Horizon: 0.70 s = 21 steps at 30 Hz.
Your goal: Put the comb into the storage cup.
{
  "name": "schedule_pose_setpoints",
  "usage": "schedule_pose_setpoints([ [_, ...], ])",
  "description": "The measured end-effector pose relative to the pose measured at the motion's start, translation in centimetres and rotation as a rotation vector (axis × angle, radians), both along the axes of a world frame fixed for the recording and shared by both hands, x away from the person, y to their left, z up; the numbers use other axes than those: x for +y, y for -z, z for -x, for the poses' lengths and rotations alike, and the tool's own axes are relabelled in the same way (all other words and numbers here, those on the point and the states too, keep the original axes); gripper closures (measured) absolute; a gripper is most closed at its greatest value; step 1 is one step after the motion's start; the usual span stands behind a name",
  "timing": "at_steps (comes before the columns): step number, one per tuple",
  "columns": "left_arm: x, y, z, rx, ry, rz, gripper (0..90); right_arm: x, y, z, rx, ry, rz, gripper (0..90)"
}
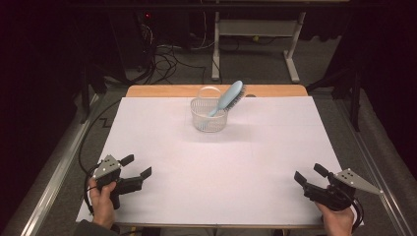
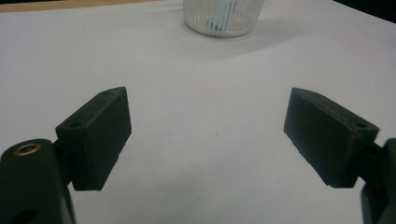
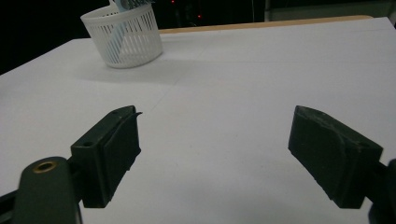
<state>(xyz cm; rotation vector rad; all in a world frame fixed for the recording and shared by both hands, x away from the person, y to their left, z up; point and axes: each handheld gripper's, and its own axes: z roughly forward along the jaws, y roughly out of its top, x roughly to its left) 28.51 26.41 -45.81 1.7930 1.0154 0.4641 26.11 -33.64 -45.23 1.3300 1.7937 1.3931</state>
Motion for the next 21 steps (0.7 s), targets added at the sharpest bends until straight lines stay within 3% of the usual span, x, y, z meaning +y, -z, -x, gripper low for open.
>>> schedule_pose_setpoints([
  [21,0.09,0.1,-0.03,0.007,-0.002,0.002,16.1,-0.27,0.2,0.12,-0.004,0.007,-0.012,17.0],
])
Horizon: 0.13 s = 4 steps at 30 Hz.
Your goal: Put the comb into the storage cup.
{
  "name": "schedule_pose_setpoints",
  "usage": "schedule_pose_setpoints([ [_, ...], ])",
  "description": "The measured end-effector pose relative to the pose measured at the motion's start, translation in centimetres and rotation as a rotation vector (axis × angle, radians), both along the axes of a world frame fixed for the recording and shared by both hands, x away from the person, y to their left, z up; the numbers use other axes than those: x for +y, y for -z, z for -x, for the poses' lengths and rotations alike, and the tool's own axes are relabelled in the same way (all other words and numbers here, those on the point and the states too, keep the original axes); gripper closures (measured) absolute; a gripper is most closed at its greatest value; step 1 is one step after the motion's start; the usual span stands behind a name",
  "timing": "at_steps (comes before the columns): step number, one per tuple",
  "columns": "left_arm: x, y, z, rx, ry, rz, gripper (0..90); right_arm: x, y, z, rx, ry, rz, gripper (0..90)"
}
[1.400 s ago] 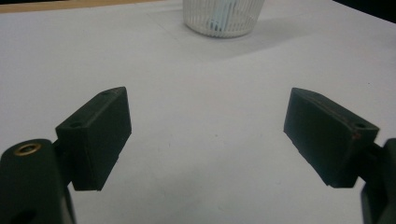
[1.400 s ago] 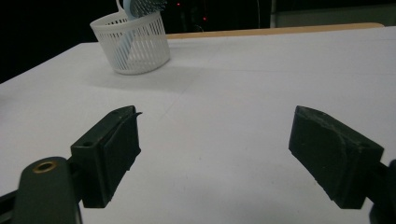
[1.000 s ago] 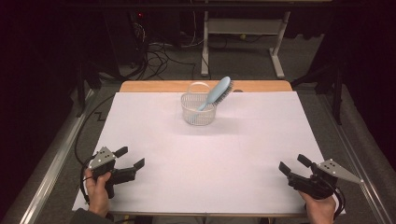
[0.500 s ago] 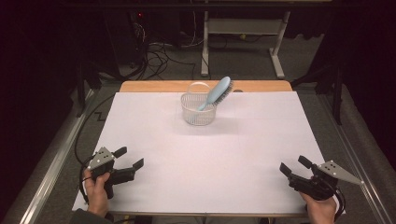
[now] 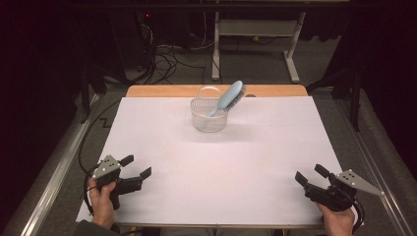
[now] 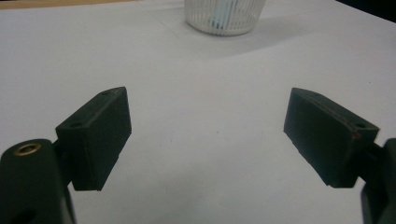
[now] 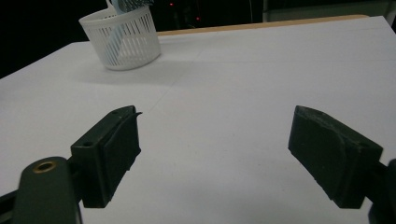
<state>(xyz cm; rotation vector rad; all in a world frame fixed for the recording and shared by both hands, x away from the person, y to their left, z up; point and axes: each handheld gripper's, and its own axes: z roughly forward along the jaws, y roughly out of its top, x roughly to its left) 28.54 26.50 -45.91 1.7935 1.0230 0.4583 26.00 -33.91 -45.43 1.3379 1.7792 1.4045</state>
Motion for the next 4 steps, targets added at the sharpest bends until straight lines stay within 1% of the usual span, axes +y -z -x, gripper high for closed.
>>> schedule_pose_setpoints([
  [4,0.0,-0.01,0.01,-0.001,0.0,0.001,16.1,0.0,0.0,0.01,-0.001,0.001,0.0,17.0],
])
